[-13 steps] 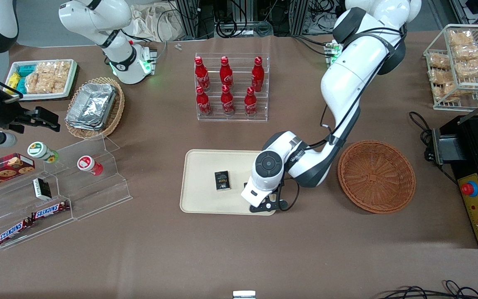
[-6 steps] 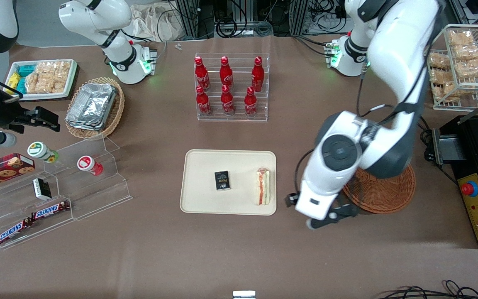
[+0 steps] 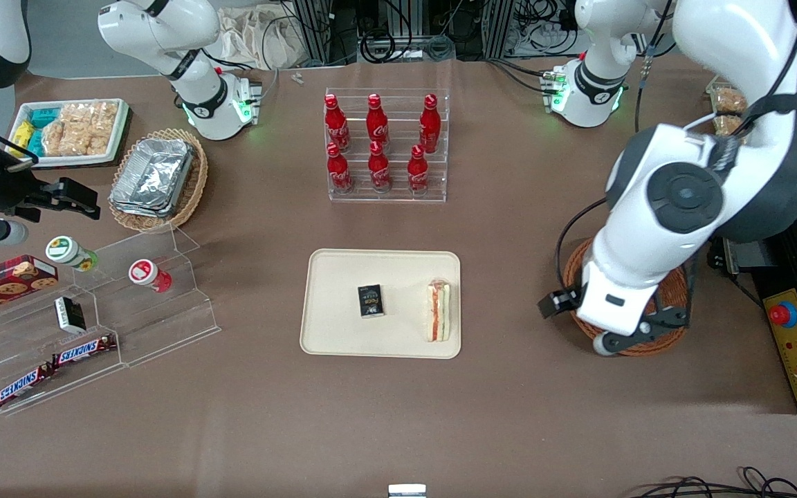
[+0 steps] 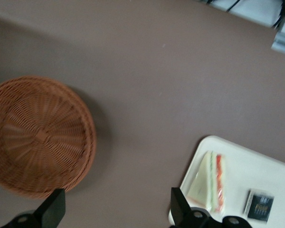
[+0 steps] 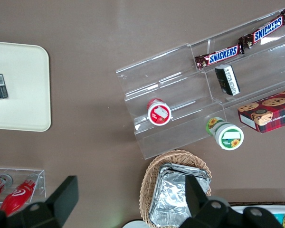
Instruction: Place sandwich from basket to tray
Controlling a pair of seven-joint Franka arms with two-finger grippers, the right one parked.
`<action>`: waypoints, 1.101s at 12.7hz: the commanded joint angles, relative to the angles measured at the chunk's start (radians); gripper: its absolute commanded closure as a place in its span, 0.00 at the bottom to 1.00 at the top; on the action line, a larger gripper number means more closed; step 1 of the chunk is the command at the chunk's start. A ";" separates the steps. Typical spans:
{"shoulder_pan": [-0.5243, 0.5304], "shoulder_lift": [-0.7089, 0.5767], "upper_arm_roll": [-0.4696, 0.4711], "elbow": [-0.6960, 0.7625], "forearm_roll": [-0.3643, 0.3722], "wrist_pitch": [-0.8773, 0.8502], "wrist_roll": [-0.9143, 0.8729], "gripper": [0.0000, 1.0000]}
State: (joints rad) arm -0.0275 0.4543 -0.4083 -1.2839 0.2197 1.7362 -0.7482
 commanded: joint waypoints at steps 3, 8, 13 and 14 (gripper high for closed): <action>0.150 -0.124 -0.003 -0.061 -0.104 -0.099 0.235 0.00; 0.224 -0.166 -0.001 -0.080 -0.114 -0.179 0.436 0.00; 0.305 -0.346 0.002 -0.335 -0.108 -0.071 0.625 0.00; 0.305 -0.405 0.002 -0.426 -0.112 -0.002 0.624 0.00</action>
State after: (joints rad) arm 0.2594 0.2032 -0.4050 -1.4958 0.1303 1.6246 -0.1492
